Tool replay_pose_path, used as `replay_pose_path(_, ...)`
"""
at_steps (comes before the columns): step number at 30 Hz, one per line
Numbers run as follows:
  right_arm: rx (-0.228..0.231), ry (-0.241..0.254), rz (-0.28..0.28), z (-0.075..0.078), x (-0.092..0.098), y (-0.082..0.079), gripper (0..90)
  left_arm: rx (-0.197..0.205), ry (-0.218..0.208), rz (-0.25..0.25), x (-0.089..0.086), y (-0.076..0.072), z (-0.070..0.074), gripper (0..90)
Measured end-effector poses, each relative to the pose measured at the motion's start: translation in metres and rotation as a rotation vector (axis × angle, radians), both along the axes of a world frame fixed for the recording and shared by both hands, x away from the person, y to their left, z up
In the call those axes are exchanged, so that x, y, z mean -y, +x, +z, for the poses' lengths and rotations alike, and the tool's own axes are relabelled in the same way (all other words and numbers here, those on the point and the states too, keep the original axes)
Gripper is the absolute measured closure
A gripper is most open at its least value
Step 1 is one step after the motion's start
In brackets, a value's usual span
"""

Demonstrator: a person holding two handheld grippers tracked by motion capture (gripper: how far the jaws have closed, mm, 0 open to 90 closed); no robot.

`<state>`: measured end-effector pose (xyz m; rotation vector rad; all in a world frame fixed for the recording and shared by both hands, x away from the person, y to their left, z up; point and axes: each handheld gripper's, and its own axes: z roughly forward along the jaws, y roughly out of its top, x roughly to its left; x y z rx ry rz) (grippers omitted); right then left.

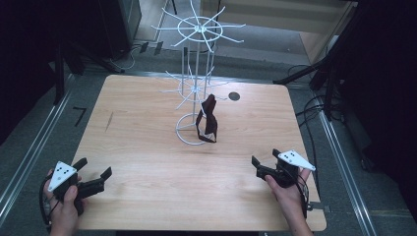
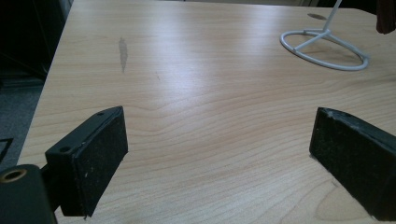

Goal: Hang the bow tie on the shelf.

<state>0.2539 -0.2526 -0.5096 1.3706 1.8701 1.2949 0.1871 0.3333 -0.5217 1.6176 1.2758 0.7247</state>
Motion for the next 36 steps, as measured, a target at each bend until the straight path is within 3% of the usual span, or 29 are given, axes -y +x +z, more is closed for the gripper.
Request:
replay_pose_path(5,-0.013,-0.011,-0.006,-0.005,0.01,-0.005,13.5,0.014,-0.001,0.011,0.0,-0.001,0.0,4.8)
replay_pose_path(12,-0.04,0.015,-0.044,-0.013,0.033,-0.014,13.4,0.016,-0.011,0.013,-0.002,-0.002,0.0,4.1)
replay_pose_path(26,-0.095,0.02,-0.145,-0.036,0.092,-0.038,13.5,0.03,-0.029,0.036,-0.004,-0.004,0.0,4.1)
replay_pose_path(31,-0.098,0.042,-0.172,-0.037,0.107,-0.046,13.6,0.034,-0.032,0.033,-0.005,-0.004,0.0,4.1)
replay_pose_path(36,-0.097,0.028,-0.194,-0.038,0.116,-0.051,13.8,0.04,-0.036,0.03,-0.005,-0.005,0.0,4.1)
